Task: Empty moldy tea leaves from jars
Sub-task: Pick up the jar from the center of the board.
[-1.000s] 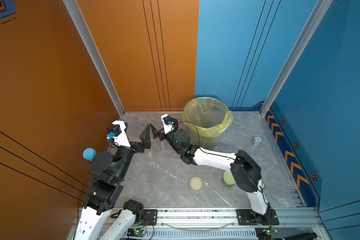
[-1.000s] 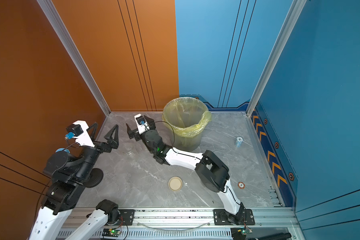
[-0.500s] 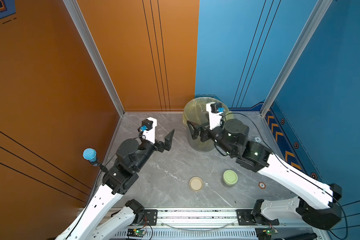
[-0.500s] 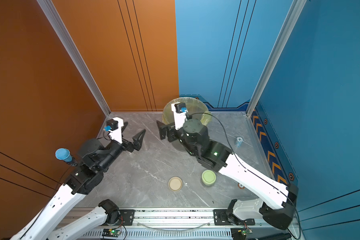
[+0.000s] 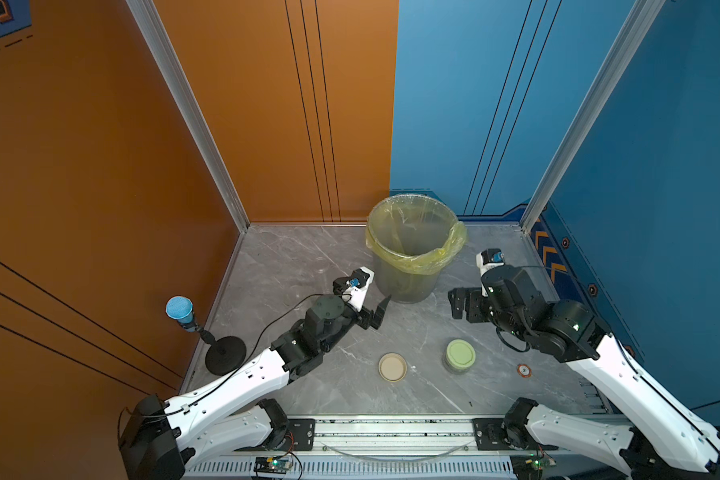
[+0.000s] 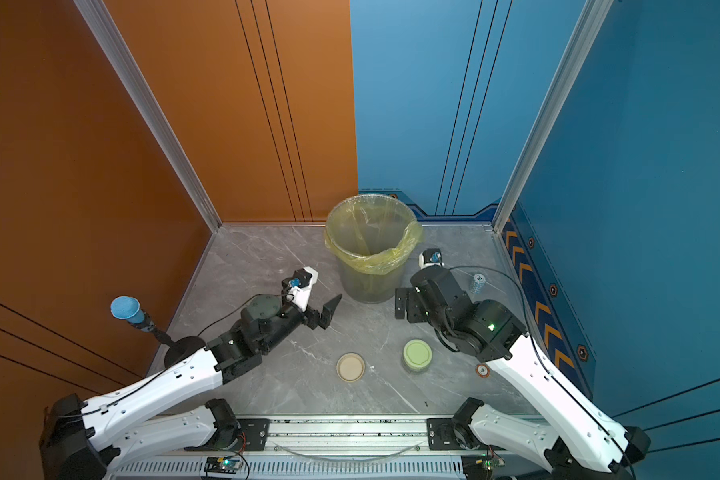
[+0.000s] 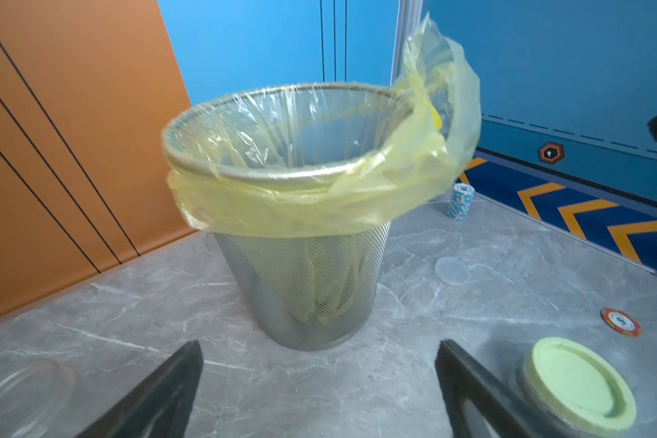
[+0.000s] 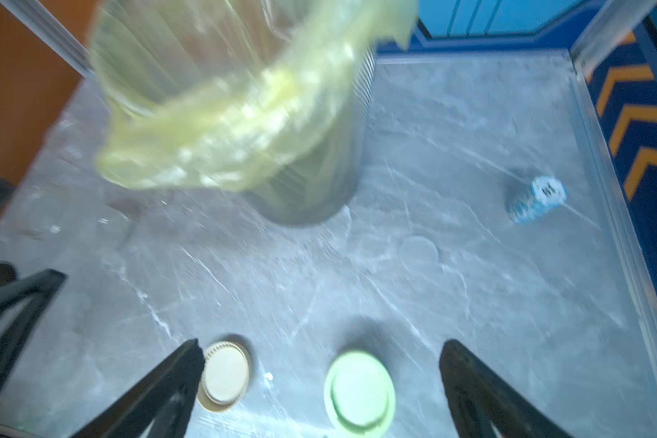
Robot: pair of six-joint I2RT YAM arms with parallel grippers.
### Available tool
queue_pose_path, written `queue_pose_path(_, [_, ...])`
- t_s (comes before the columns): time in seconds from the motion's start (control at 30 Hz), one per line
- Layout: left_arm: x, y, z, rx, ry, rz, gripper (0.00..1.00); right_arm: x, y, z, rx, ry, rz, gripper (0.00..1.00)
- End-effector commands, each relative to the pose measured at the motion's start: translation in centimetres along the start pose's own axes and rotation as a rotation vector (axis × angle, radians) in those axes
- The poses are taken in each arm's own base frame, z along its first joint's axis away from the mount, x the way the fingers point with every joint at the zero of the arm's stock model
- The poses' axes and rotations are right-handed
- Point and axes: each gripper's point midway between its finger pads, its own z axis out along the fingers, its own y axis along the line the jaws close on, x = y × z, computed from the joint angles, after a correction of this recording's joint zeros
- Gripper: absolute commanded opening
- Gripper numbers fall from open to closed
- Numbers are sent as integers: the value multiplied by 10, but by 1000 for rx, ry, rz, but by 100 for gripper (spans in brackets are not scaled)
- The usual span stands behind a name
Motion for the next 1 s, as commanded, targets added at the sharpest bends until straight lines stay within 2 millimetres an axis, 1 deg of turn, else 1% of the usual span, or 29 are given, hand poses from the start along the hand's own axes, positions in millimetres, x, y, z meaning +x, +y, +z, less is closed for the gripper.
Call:
queue_pose_path(0.0, [-3, 0, -3, -43, -69, -35, 98, 39, -19, 6, 39, 98, 107, 100])
queue_pose_path(0.1, [11, -2, -9, -46, -79, -51, 98, 65, -21, 20, 34, 148, 162, 100])
queue_pose_path(0.17, [24, -3, -13, -42, -80, -69, 98, 87, -19, 35, 20, 196, 190, 100])
queue_pose_path(0.23, [33, -1, -15, -48, -74, -86, 98, 103, -22, 47, 36, 233, 191, 99])
queue_pose_path(0.3, [40, 1, -16, -60, -63, -100, 98, 115, -26, 58, 59, 250, 191, 95])
queue_pose_path(0.37, [45, 1, -18, -56, -59, -114, 98, 124, -28, 68, 75, 273, 184, 92])
queue_pose_path(0.47, [51, 2, -20, -54, -52, -127, 98, 135, -26, 78, 87, 325, 159, 93])
queue_pose_path(0.57, [56, 3, -22, -57, -49, -142, 98, 145, -21, 86, 87, 379, 124, 98])
queue_pose_path(0.63, [58, 4, -24, -57, -49, -152, 98, 148, -20, 90, 91, 385, 113, 100])
queue_pose_path(0.97, [63, 4, -25, -55, -49, -168, 98, 163, -23, 108, 129, 456, 100, 100])
